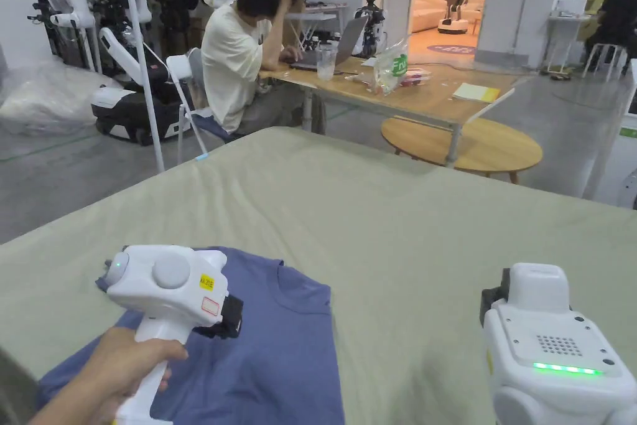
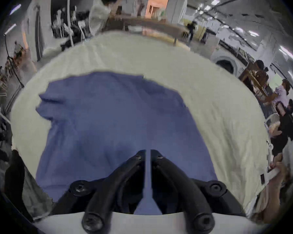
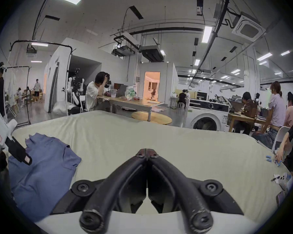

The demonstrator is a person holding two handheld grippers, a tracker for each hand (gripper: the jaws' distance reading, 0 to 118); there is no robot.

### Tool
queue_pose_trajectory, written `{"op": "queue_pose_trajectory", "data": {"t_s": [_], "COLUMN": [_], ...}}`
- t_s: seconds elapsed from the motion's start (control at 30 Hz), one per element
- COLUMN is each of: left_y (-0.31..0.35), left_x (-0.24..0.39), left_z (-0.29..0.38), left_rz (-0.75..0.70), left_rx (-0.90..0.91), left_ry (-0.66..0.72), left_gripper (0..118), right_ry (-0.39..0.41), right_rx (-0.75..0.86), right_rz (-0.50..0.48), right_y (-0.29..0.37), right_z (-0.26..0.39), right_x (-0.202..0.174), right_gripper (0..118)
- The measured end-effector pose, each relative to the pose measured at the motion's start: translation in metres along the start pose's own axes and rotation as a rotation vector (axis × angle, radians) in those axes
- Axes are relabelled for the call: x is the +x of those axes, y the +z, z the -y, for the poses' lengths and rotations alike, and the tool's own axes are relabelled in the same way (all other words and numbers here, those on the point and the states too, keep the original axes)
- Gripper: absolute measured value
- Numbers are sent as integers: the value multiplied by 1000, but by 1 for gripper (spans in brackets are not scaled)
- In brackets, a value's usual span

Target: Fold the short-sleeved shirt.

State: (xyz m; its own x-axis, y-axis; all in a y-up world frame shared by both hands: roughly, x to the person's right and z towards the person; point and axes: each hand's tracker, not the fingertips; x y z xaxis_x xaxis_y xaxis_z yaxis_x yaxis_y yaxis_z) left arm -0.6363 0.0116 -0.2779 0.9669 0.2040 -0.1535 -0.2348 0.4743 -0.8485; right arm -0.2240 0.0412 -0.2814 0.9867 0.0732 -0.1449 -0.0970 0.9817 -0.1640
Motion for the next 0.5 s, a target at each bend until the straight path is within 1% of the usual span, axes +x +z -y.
{"op": "queue_pose_trajectory", "data": {"t_s": [0.03, 0.07, 0.1, 0.13, 0.23, 0.33, 0.43, 0.47, 0.5], "left_y": [-5, -9, -12, -10, -13, -25, -56, -64, -63], "left_x": [-5, -8, -10, -8, -13, -13, -11, -6, 1], "left_z": [-1, -2, -3, 1, 0, 3, 10, 16, 20], "left_rz": [3, 7, 1, -3, -10, -32, -110, -124, -149], "left_rx": [-7, -28, -40, -37, -20, -37, -115, -102, -48], "left_ry": [8, 13, 28, 30, 74, 86, 41, 6, -36], "left_gripper": [33, 58, 71, 73, 73, 73, 73, 74, 75], "right_ry": [4, 5, 5, 6, 13, 13, 12, 13, 12], "right_rx": [-6, -10, -16, -20, -29, -43, -50, -52, -54], "right_rz": [1, 1, -1, -1, 2, 4, 7, 7, 7], "right_y": [-1, -2, -3, -3, -4, -6, -7, -7, -7], "right_z": [2, 3, 4, 6, 11, 14, 17, 18, 18], "right_x": [1, 2, 3, 4, 7, 9, 9, 9, 9], "right_gripper": [0, 0, 0, 0, 0, 0, 0, 0, 0]}}
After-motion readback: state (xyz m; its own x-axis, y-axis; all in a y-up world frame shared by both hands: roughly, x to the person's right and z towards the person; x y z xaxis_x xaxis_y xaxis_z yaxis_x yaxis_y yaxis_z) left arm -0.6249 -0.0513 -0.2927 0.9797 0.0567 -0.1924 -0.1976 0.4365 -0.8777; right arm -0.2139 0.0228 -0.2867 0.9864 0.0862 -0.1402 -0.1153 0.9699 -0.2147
